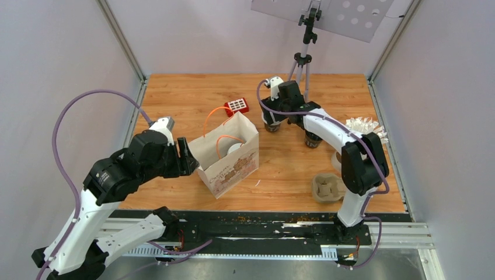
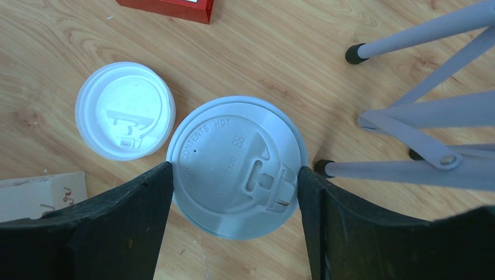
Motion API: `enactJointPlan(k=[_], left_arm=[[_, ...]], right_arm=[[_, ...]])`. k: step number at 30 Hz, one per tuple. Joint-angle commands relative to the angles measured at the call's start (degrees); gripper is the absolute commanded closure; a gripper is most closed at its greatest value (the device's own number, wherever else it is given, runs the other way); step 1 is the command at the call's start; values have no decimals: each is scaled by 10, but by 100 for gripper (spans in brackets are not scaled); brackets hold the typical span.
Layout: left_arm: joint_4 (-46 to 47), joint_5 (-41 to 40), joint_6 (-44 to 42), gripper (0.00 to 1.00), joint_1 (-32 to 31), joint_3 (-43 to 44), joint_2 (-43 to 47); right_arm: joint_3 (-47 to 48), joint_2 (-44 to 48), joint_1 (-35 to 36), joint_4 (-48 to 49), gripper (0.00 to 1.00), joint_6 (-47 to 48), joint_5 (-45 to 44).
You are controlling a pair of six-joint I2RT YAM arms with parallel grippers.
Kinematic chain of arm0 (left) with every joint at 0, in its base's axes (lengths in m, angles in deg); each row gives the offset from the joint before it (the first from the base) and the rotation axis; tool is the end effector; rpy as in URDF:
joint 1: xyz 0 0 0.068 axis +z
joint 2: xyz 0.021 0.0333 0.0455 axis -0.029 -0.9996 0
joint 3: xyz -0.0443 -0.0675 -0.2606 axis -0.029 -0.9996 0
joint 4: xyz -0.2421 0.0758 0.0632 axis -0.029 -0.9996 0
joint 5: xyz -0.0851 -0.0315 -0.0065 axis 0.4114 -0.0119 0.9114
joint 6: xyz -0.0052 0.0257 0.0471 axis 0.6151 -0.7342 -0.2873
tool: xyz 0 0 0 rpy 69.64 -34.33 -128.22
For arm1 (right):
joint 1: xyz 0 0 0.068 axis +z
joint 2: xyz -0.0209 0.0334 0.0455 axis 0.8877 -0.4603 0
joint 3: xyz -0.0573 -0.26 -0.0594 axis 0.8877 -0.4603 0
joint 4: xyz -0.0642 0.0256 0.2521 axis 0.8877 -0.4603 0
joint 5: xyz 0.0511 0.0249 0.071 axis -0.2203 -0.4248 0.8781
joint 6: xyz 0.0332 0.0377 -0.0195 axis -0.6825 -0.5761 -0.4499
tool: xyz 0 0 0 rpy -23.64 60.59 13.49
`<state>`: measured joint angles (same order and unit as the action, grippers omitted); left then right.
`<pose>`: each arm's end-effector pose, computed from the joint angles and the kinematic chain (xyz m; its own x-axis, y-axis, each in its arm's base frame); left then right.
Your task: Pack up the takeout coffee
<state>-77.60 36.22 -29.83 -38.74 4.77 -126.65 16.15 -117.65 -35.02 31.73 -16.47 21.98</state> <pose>0.0782 -0.0588 0.4016 -0.7586 -0.2213 -0.6128 0.0547 0.9156 -0.3983 0.3697 0.1945 0.2532 -0.5221 -0.4058 -0.7501 -0.5521 0.8312 -0.0654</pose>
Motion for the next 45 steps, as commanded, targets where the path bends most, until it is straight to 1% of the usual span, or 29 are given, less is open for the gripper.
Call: enactJointPlan(k=[1,8,12,15,16,18,22,26,28,33,38,40,45], left_arm=[[33,-31,49,33,3,8,7],[52,-28,98,37,3,-38,23],[73,-37,101,41,2,-55,19],[90,-40,85,44,3,-56,6],[98,-39,78,47,3,-55,2],[108,-35,61,56,3,-55,-5],[125,-17,32,80,3,-54,-11],[162,36,-8,94,3,-59,-12],[167,54,-25,99,3,-56,-22],[182,104,-70,100,3,-46,-44],[214,146,-92,100,3,-39,-50],[237,164,-95,100,3,-46,-44],[314,231,-87,100,3,-90,-26]], right_arm=[[-22,64,2,-1,26,-15,12],[-71,120,3,-3,26,-30,21],[-77,152,4,-20,26,-32,25],[-68,178,7,-48,26,-32,28],[-65,188,8,-63,26,-33,28],[-55,210,9,-90,26,-32,25],[-29,259,9,-140,26,-23,11],[12,306,9,-183,26,-21,8],[37,333,9,-202,26,-19,12],[78,386,9,-224,26,-14,39],[81,429,9,-204,26,-29,101],[75,438,10,-195,25,-39,135],[-2,467,11,-129,25,-42,220]])
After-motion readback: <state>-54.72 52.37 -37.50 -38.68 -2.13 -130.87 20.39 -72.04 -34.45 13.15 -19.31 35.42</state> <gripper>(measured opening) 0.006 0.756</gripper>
